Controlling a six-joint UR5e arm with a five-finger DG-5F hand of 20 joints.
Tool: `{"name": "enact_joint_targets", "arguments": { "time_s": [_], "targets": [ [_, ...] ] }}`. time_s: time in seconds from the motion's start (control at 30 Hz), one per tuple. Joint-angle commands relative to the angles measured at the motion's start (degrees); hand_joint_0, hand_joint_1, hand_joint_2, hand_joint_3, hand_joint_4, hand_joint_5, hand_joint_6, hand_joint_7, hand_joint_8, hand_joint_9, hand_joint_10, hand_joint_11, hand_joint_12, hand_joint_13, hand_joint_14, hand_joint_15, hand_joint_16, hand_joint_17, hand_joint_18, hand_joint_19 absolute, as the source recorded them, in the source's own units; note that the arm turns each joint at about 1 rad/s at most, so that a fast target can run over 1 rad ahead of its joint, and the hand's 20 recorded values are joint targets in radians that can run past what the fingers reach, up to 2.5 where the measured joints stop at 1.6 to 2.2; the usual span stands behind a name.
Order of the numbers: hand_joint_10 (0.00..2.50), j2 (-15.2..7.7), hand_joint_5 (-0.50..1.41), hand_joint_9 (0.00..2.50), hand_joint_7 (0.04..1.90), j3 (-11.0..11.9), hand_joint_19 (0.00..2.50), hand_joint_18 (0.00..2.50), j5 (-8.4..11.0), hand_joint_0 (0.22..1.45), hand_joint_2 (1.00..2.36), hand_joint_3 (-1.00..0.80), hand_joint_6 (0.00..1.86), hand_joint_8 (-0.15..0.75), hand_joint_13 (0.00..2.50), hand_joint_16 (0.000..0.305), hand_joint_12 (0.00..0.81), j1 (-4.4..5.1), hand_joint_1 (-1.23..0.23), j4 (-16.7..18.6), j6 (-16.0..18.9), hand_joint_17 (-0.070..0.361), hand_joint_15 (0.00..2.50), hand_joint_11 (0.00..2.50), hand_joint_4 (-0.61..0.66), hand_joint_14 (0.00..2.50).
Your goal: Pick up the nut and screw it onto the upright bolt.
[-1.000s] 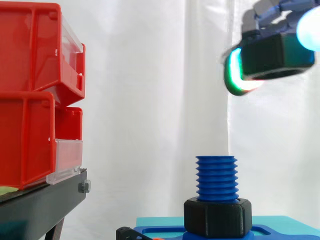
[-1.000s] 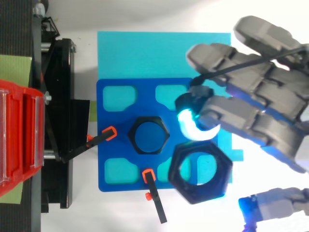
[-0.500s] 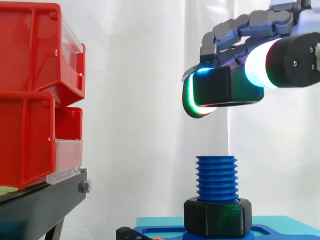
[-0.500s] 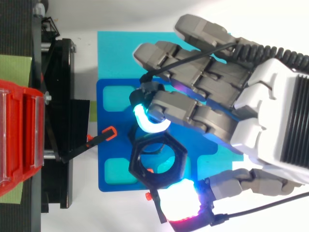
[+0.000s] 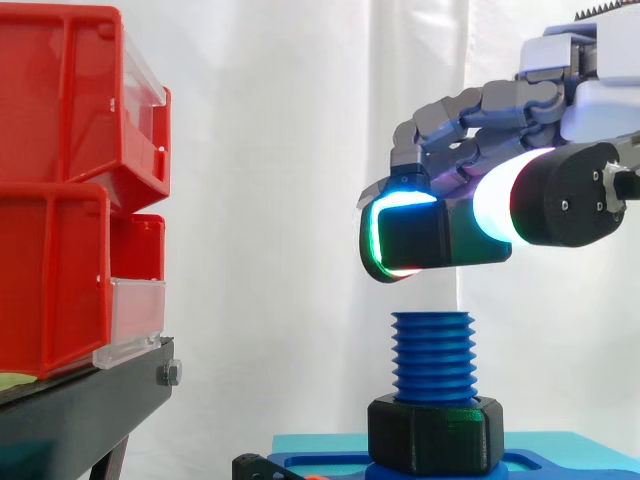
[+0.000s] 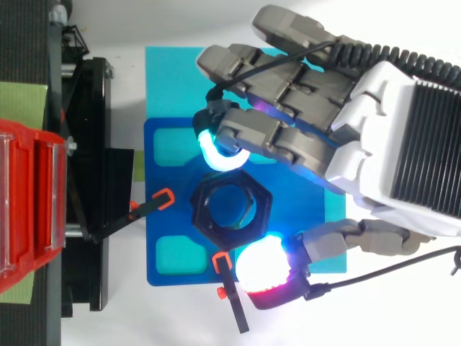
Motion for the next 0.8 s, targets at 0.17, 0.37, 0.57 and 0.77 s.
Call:
{"name": "enact_joint_targets", "arguments": {
  "time_s": [0.17, 0.37, 0.57, 0.77],
  "targets": [
    [0.00, -0.12, -0.15, 0.40, 1.24, -0.03, 0.00, 0.42, -1.32, 0.47, 1.00, -0.50, 0.50, 0.322, 0.48, 0.053, 0.401, -0.85, -0.55, -0.16, -0.01, 0.119, 0.00, 0.00, 0.36, 0.00],
    [0.00, -1.70, -0.15, 0.40, 1.24, -0.03, 0.00, 0.42, -1.23, 0.47, 1.00, -0.50, 0.50, 0.323, 0.48, 0.053, 0.402, -1.02, -0.55, 0.45, 0.17, 0.119, 0.00, 0.00, 0.36, 0.00],
    [0.00, -1.79, -0.15, 0.40, 1.24, -0.03, 0.00, 0.42, -1.23, 0.47, 1.00, -0.50, 0.50, 0.323, 0.48, 0.053, 0.400, -0.94, -0.55, 0.63, 0.26, 0.119, 0.00, 0.00, 0.36, 0.00],
    [0.00, -1.79, -0.15, 0.40, 1.24, -0.03, 0.00, 0.42, -1.14, 0.47, 1.00, -0.50, 0.50, 0.323, 0.48, 0.053, 0.399, -0.85, -0.55, 0.54, 0.26, 0.118, 0.00, 0.00, 0.35, 0.00]
  ]
}}
